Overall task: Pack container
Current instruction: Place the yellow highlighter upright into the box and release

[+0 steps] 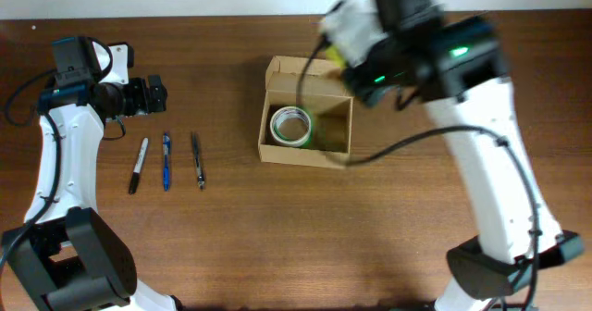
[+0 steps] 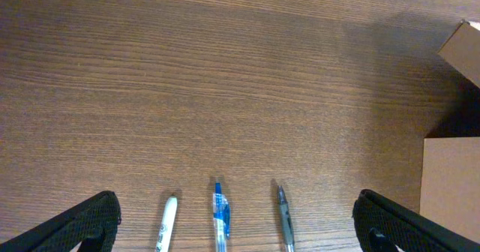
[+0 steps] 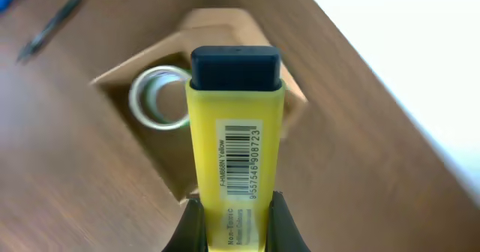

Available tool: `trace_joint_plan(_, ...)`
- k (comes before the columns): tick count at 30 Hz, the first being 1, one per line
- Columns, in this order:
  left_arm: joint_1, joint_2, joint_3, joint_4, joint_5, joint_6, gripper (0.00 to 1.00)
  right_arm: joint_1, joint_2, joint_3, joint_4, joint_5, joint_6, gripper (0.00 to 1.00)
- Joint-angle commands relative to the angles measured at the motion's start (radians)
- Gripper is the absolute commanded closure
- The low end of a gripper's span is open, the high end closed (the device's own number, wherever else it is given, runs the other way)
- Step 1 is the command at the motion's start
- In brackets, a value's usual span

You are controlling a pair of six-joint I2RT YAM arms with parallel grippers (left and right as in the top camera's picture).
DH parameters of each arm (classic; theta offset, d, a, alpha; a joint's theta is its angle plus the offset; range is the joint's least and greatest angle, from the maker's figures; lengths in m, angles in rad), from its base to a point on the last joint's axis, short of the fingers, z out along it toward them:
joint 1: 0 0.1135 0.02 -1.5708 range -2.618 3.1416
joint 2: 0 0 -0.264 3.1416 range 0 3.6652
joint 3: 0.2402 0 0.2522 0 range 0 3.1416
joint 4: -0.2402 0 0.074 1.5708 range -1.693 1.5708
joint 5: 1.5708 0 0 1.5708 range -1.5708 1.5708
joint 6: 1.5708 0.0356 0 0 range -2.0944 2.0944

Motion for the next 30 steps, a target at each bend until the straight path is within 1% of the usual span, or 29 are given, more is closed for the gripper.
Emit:
trace_joint_plan(1, 0.002, 0.007, 0.014, 0.000, 0.011, 0.013, 0.01, 0.053, 0.072, -0.010, 0.013, 0.114, -0.166, 0.96)
trace_joint_plan(4, 0.002, 0.007, 0.014, 0.000, 0.011, 0.013, 0.01, 0.074, 0.154, -0.010, 0.016, 0.103, -0.222, 0.96)
trace_joint_plan(8, 0.002, 0.007, 0.014, 0.000, 0.011, 0.013, 0.01, 0.079, 0.267, -0.010, 0.014, 0.101, -0.229, 0.96)
trace_joint_plan(13, 0.002, 0.007, 0.014, 0.000, 0.011, 0.013, 0.01, 0.093, 0.366, -0.010, -0.001, 0.045, -0.229, 0.96)
trace_joint_plan(20, 0.002, 0.007, 0.014, 0.000, 0.011, 0.013, 0.01, 0.111, 0.415, -0.021, -0.031, 0.033, -0.228, 0.96)
trace_joint_plan(30, 0.002, 0.007, 0.014, 0.000, 0.011, 0.013, 0.01, 0.131, 0.415, -0.187, 0.017, 0.021, -0.228, 0.96)
